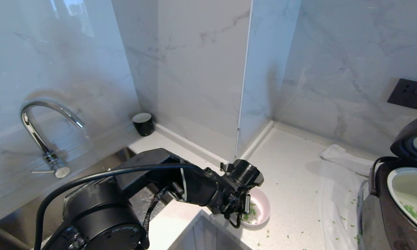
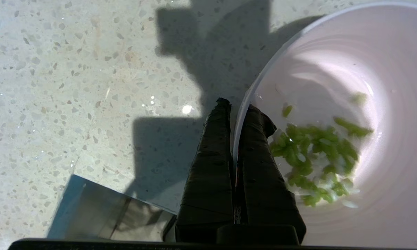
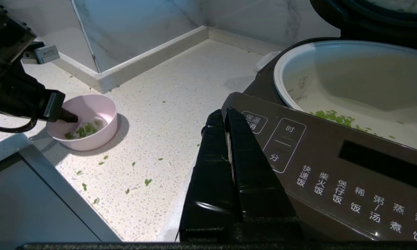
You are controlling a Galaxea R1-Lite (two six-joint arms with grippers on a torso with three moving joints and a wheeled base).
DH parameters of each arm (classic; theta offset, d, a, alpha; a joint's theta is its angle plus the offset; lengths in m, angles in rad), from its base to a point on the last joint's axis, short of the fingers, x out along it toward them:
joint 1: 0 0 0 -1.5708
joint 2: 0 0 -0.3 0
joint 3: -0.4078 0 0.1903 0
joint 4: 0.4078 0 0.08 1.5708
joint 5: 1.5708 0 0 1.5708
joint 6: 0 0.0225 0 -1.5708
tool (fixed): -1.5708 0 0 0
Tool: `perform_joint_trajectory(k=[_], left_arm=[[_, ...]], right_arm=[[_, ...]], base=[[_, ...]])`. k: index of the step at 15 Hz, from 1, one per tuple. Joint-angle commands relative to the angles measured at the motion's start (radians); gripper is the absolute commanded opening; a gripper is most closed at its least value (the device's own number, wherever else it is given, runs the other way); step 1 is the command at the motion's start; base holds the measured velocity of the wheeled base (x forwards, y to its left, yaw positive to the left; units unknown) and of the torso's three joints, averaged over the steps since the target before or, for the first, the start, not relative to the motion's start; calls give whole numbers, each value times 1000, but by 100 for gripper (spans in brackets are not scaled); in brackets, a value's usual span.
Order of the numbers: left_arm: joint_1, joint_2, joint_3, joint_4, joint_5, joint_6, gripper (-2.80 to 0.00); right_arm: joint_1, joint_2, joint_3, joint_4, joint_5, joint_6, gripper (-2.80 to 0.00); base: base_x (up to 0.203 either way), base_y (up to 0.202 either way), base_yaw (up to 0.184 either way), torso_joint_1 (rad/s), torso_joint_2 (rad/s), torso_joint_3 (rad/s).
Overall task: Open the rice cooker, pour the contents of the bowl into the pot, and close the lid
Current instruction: Pick up the bowl on the table
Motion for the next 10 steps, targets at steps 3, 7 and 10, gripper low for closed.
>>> perform_joint_trajectory(k=[3,7,10], left_arm=[[7,8,9,3,24,-5,-280],[26,-29,49,5,23,-8,-280],[62,-84,101,35,20,-9,-280]], right_arm=[[0,0,0,0,0,0,-280],[0,0,0,0,0,0,-280],[0,0,0,0,0,0,-280]], base=[[0,0,0,0,0,0],[0,0,0,0,0,0],[0,0,0,0,0,0]])
